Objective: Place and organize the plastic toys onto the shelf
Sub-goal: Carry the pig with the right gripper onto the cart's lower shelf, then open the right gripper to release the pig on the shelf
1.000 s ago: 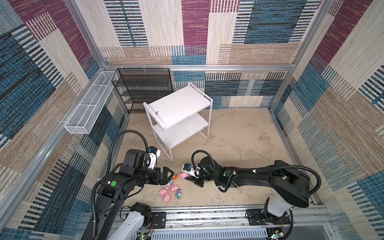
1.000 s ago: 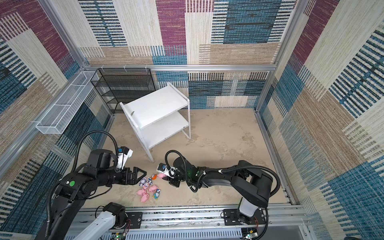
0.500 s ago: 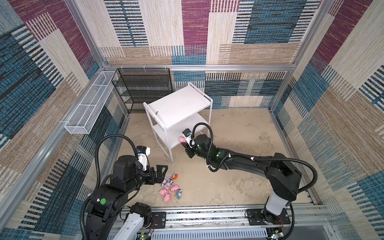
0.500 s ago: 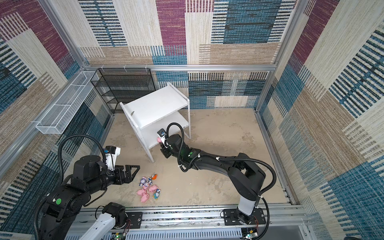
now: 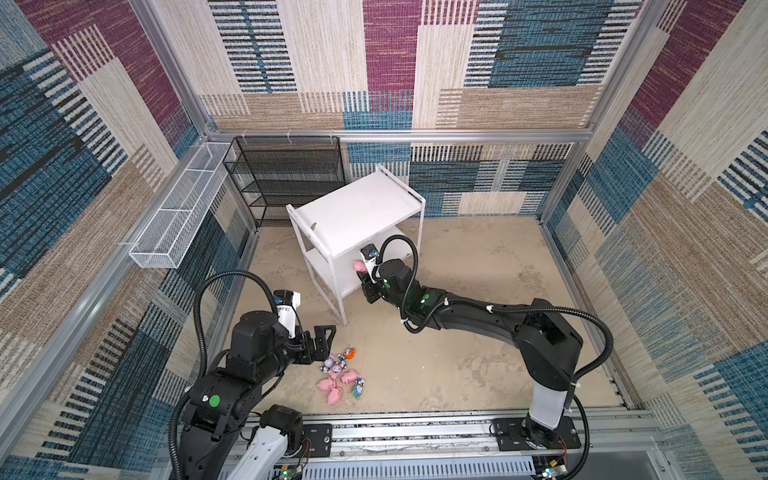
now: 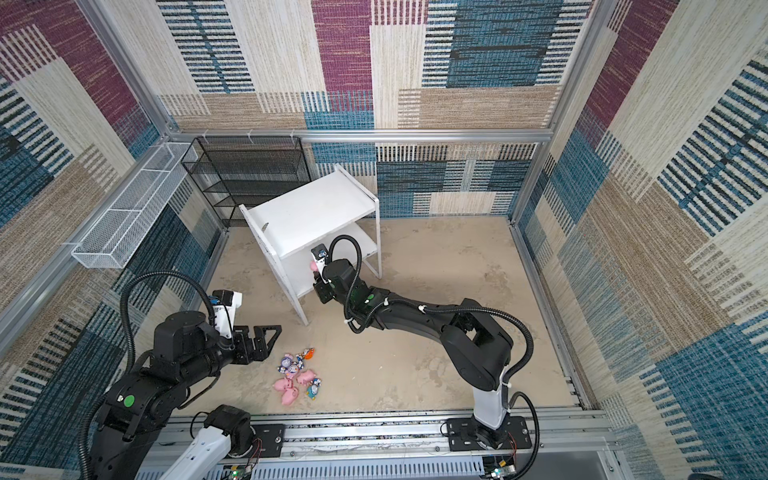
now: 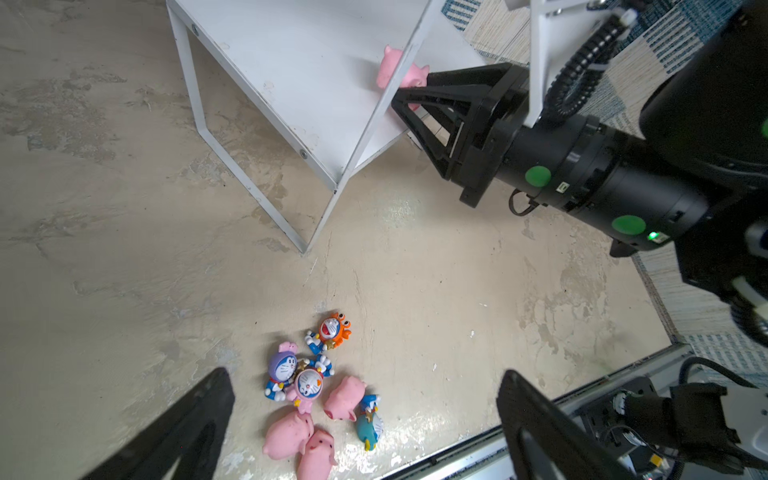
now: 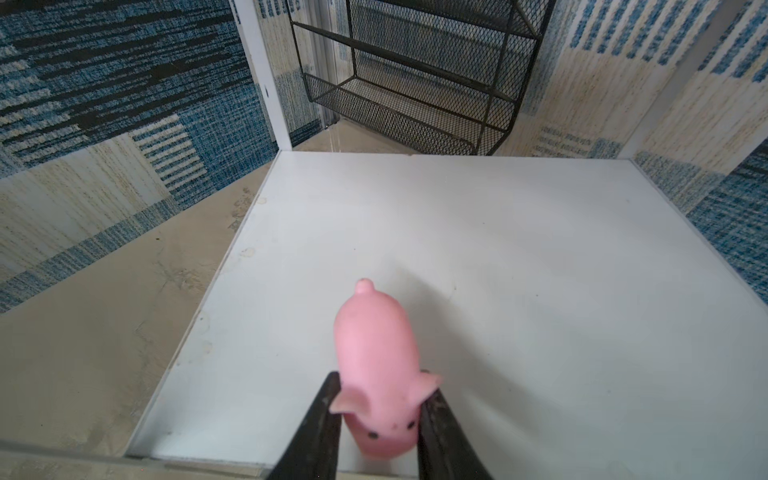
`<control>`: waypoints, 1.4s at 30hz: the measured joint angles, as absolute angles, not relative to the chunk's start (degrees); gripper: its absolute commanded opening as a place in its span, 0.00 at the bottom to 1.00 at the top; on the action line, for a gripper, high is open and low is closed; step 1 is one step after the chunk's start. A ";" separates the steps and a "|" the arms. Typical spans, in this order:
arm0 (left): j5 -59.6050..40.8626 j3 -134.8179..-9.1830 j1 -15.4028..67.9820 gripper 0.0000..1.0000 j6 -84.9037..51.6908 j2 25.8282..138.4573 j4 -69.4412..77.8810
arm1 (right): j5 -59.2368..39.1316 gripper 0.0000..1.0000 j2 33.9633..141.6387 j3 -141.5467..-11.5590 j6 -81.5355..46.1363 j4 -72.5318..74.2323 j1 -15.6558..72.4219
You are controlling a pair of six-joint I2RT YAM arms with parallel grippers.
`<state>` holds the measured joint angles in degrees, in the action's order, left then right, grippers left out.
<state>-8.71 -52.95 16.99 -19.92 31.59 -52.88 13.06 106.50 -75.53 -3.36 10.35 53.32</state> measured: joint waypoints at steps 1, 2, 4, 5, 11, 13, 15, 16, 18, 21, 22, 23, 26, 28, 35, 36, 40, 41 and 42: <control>-8.08 -52.69 16.99 0.99 -19.92 31.27 -52.38 | 13.08 0.32 106.50 -75.20 -3.99 10.61 53.36; -7.49 -52.47 16.99 0.99 -19.90 31.00 -52.12 | 13.06 0.32 106.50 -74.87 -4.40 10.87 53.45; -7.46 -52.01 16.99 0.99 -19.88 30.61 -51.57 | 13.10 0.32 106.52 -74.17 -5.23 10.90 53.80; -7.44 -51.79 16.99 0.99 -19.75 30.50 -51.29 | 13.19 0.33 106.52 -74.00 -5.54 10.90 54.00; -7.25 -51.11 16.99 0.99 -19.53 31.18 -49.12 | 14.15 0.34 107.68 -74.74 -6.57 11.57 54.94; -7.25 -51.09 16.99 0.99 -19.53 31.29 -49.01 | 14.70 0.36 108.25 -75.26 -7.18 11.57 55.29; -7.27 -50.94 16.99 0.99 -19.51 31.11 -48.80 | 15.14 0.40 108.73 -75.90 -7.49 11.62 55.48; -7.27 -50.87 16.99 0.99 -19.51 31.07 -48.73 | 15.27 0.42 108.88 -76.07 -7.66 11.64 55.55; -7.27 -50.81 16.99 0.99 -19.51 31.00 -48.69 | 15.59 0.45 109.08 -76.14 -7.84 11.70 55.77; -7.27 -50.78 16.99 0.99 -19.51 31.00 -48.66 | 15.62 0.48 109.08 -76.12 -7.90 11.75 56.05; -7.27 -50.78 16.99 0.99 -19.51 31.00 -48.66 | 15.62 0.49 108.99 -76.03 -7.90 11.77 56.05; -7.27 -50.78 16.99 0.99 -19.51 31.00 -48.66 | 15.59 0.50 108.79 -75.70 -7.90 11.97 56.07; -7.27 -50.78 16.99 0.99 -19.51 31.03 -48.66 | 15.57 0.51 107.81 -74.22 -7.86 12.69 56.18; -7.27 -50.78 16.99 0.99 -19.51 31.03 -48.66 | 15.53 0.51 107.39 -73.71 -7.84 13.32 56.18; -7.25 -50.78 16.99 0.99 -19.51 31.00 -48.66 | 14.52 0.51 106.06 -71.83 -7.55 14.94 56.14; -7.25 -50.78 16.99 0.99 -19.51 30.96 -48.66 | 14.52 0.53 105.69 -71.29 -7.40 15.25 56.14; -7.22 -50.78 16.99 0.99 -19.51 30.63 -48.66 | 14.74 0.54 102.61 -67.81 -6.96 16.56 55.79; -7.20 -50.78 16.99 0.99 -19.51 30.61 -48.64 | 14.83 0.54 101.41 -66.63 -6.92 17.04 55.53; -6.94 -50.78 16.99 0.99 -19.51 30.59 -48.64 | 14.85 0.54 100.25 -65.47 -6.48 17.41 55.16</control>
